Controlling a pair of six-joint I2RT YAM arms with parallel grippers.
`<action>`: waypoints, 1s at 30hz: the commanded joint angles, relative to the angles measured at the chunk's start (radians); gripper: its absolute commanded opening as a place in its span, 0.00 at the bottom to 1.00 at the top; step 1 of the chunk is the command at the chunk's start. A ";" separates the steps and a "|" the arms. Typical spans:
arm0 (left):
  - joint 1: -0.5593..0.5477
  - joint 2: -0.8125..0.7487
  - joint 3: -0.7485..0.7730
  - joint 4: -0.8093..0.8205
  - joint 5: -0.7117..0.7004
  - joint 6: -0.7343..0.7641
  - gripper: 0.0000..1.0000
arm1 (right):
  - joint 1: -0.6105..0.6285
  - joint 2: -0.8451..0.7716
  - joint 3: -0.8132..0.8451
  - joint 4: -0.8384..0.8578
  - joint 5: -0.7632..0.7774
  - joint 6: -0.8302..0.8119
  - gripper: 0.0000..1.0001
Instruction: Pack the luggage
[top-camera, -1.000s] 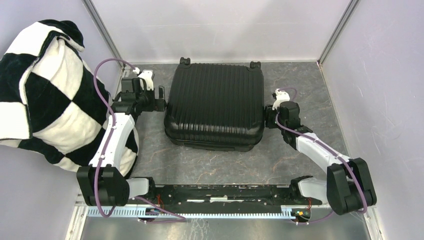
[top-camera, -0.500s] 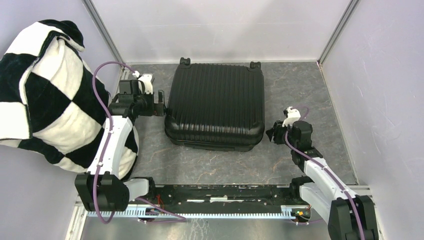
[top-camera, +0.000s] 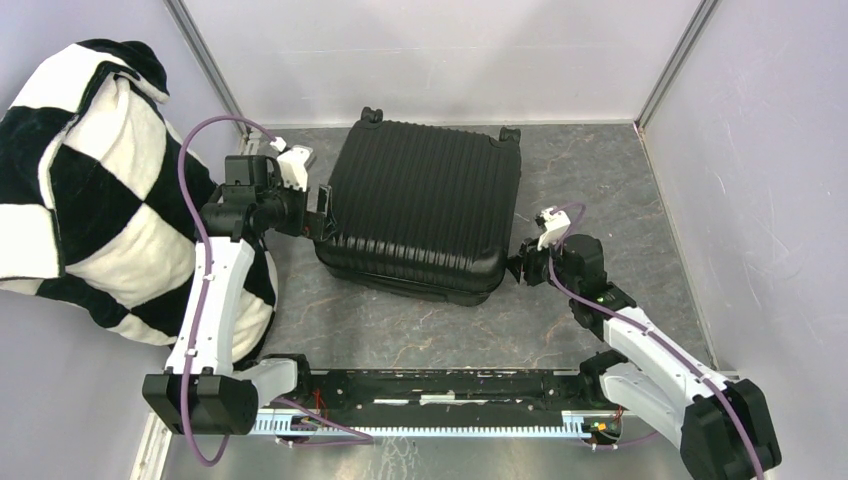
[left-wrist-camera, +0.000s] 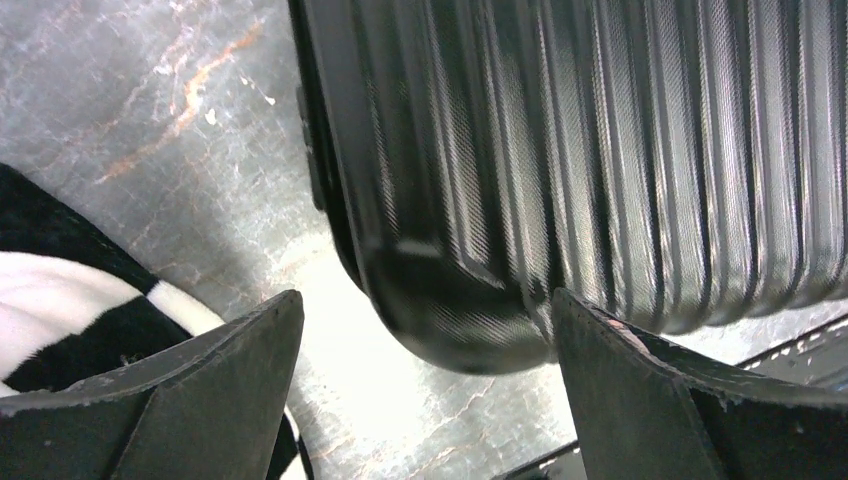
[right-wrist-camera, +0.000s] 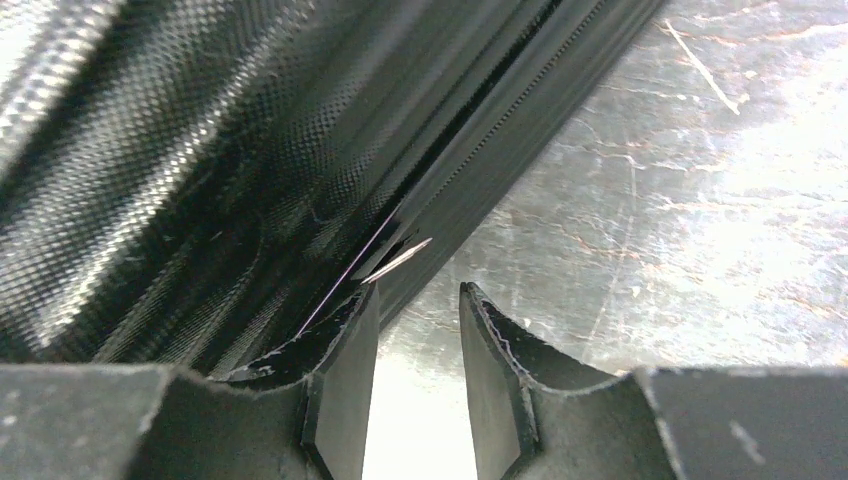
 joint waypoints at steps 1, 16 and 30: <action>0.001 -0.037 -0.015 -0.079 0.064 0.121 1.00 | 0.042 -0.014 0.087 0.076 -0.041 -0.011 0.42; -0.005 -0.134 -0.079 -0.107 0.023 0.387 1.00 | 0.043 0.007 -0.101 0.177 -0.171 -0.218 0.64; -0.006 -0.093 -0.086 -0.079 0.025 0.366 1.00 | 0.038 0.144 -0.113 0.391 -0.263 -0.281 0.63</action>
